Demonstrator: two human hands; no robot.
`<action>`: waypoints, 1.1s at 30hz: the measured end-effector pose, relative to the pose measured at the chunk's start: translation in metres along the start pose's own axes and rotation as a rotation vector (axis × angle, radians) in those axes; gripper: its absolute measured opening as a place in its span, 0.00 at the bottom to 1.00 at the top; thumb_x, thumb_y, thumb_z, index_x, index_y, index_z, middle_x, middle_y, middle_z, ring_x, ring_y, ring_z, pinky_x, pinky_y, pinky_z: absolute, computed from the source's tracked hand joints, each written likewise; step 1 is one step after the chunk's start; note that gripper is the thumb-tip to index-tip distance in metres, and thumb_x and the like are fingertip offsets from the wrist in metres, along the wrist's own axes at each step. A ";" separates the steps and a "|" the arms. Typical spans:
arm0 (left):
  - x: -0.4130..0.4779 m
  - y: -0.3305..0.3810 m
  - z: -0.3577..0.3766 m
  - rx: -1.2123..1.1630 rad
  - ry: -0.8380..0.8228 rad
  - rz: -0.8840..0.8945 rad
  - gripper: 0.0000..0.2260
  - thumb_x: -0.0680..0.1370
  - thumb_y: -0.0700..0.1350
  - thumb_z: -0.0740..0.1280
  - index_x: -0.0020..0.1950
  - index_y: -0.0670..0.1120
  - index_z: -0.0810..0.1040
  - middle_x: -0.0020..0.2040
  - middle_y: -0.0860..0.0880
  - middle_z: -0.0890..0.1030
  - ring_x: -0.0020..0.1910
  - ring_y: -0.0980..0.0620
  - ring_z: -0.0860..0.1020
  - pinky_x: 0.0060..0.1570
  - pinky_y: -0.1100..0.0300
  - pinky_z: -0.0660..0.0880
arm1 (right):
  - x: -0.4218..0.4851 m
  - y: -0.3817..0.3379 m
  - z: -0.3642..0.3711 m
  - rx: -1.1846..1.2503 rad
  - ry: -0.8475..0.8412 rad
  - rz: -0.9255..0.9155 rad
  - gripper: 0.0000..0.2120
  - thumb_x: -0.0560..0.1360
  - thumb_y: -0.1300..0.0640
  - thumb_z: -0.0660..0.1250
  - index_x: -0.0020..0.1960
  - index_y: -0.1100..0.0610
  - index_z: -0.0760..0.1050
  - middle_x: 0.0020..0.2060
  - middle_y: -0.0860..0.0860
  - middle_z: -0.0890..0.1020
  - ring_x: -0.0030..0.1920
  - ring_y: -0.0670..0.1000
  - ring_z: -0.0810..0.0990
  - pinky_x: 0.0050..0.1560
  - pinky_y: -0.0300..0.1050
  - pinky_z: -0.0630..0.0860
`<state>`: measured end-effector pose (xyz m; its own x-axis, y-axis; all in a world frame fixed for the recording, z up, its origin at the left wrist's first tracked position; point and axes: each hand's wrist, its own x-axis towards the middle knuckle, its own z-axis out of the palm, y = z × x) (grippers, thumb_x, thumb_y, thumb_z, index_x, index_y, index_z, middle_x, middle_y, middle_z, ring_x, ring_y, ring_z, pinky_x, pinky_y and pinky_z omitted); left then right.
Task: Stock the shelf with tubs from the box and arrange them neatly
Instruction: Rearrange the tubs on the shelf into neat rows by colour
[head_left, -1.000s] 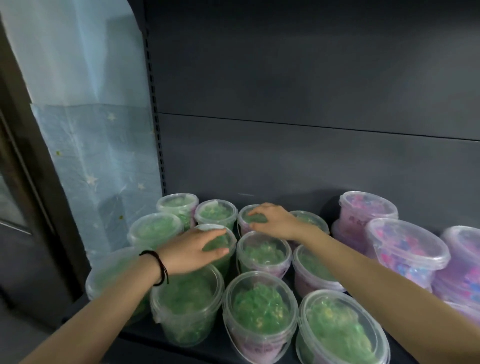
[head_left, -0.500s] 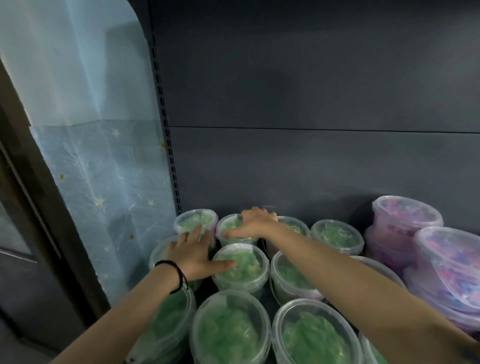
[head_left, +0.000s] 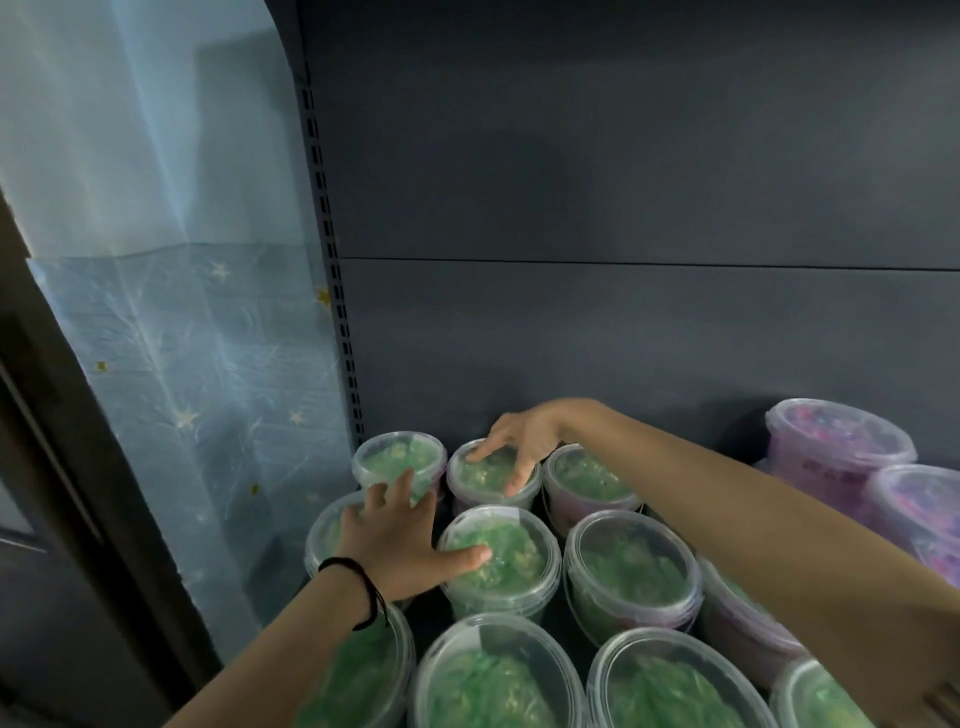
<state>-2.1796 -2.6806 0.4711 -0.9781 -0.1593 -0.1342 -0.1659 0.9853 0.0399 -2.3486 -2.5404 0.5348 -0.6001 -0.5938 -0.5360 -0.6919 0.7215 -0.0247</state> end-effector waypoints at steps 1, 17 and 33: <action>-0.001 0.000 0.000 -0.001 0.003 0.002 0.60 0.50 0.83 0.38 0.77 0.54 0.54 0.79 0.48 0.44 0.76 0.42 0.48 0.70 0.41 0.55 | -0.002 0.001 0.000 0.011 -0.013 -0.043 0.36 0.73 0.48 0.73 0.75 0.40 0.58 0.77 0.51 0.54 0.77 0.55 0.51 0.75 0.55 0.54; 0.006 -0.019 -0.017 -0.223 0.100 -0.008 0.38 0.71 0.73 0.57 0.76 0.60 0.51 0.77 0.52 0.57 0.74 0.45 0.56 0.67 0.41 0.58 | 0.010 -0.027 0.023 0.325 0.297 0.005 0.25 0.70 0.52 0.74 0.66 0.48 0.72 0.65 0.48 0.73 0.64 0.54 0.73 0.58 0.43 0.72; 0.069 -0.082 -0.016 -0.503 0.122 -0.063 0.31 0.55 0.78 0.58 0.43 0.55 0.70 0.58 0.54 0.72 0.56 0.52 0.74 0.60 0.47 0.70 | 0.005 -0.023 0.045 0.291 0.243 -0.142 0.42 0.68 0.36 0.71 0.75 0.46 0.56 0.76 0.45 0.55 0.76 0.49 0.52 0.74 0.48 0.58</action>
<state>-2.2353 -2.7732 0.4744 -0.9668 -0.2527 -0.0366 -0.2355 0.8268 0.5108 -2.3178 -2.5439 0.4946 -0.6081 -0.7367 -0.2959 -0.6532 0.6761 -0.3409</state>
